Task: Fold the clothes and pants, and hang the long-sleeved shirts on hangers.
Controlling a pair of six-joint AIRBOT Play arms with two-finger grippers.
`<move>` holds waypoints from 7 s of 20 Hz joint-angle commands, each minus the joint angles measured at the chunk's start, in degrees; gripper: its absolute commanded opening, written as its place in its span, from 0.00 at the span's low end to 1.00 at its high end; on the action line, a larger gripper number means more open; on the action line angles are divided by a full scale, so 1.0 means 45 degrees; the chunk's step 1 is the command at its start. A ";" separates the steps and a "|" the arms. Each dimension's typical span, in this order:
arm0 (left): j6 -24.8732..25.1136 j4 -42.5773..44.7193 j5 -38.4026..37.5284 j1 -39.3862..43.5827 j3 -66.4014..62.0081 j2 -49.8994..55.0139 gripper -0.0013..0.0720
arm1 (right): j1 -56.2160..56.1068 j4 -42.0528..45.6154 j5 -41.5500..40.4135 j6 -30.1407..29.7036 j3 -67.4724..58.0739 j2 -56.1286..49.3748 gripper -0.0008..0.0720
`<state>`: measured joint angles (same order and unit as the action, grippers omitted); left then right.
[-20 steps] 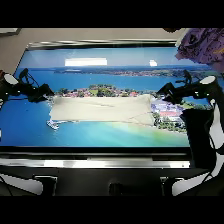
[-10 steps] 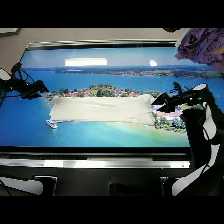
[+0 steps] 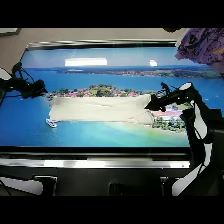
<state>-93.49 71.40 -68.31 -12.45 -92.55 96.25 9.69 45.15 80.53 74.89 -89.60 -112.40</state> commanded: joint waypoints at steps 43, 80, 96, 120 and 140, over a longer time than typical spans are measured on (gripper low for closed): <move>-0.2569 -0.1889 -0.2880 0.4177 -0.5357 0.1438 0.03 | -0.5863 0.5785 -0.0719 0.7966 -0.3186 0.5061 0.05; -0.2467 -0.1413 -0.3735 0.1438 -0.4668 0.0160 0.03 | -0.3750 0.0151 -0.1268 0.3677 -0.4425 0.4226 0.85; -0.2181 -0.1413 -0.3725 0.1438 -0.4668 0.0160 0.04 | 0.0253 -0.5197 -0.2268 -0.3113 0.5736 0.2589 0.74; -0.2186 -0.1418 -0.3730 0.1443 -0.4668 0.0160 0.04 | 0.0131 -0.3045 -0.3774 -0.0408 0.1098 0.3395 0.05; -0.2574 -0.1428 -0.4707 0.1438 -0.4673 0.0155 0.04 | 0.5819 0.6659 -0.1472 0.8932 -0.2647 0.5969 0.05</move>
<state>-104.97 64.97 -87.96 -5.93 -113.58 96.95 35.03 64.64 69.89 107.85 -101.41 -87.68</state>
